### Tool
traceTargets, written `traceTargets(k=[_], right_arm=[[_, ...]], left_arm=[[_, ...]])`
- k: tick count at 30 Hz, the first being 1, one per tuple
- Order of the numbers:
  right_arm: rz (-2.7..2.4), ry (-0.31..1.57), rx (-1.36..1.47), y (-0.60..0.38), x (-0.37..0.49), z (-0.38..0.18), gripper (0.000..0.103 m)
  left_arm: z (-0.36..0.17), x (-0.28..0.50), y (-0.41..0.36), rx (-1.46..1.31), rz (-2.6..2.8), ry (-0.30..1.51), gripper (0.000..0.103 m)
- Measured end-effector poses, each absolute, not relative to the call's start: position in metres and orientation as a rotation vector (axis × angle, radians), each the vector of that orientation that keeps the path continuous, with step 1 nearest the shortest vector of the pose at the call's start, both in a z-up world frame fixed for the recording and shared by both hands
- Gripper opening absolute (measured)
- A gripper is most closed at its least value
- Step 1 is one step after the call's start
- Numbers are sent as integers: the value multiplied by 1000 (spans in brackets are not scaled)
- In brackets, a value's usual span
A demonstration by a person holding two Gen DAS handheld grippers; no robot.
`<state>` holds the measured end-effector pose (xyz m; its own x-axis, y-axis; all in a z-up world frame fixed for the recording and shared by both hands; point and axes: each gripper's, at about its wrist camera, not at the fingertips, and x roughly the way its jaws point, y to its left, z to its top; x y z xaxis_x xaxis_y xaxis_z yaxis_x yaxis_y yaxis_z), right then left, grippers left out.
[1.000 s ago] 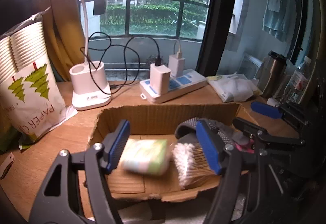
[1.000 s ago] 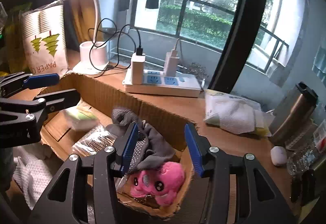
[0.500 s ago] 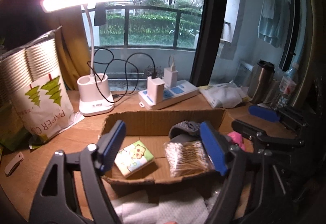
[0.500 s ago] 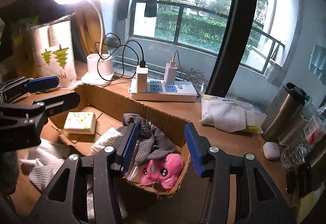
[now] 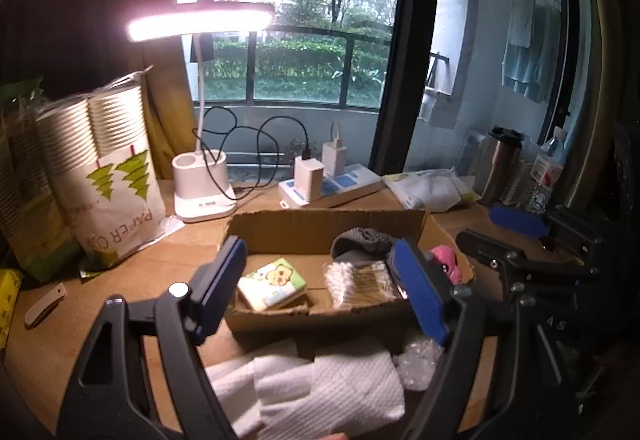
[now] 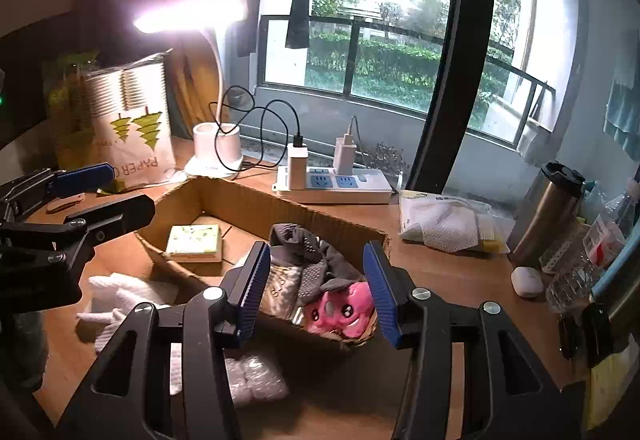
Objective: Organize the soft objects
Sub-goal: 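Move both tools back toward the white towel and bubble wrap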
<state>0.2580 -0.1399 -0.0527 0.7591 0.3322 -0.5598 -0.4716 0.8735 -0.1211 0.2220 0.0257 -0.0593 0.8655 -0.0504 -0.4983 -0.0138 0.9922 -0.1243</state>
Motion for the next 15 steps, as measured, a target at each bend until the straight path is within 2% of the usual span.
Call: traceTargets(k=[15], right_arm=[[474, 579, -290, -119, 223, -63, 52]], left_arm=[[-74, 179, 47, -164, 1, 531, 78]])
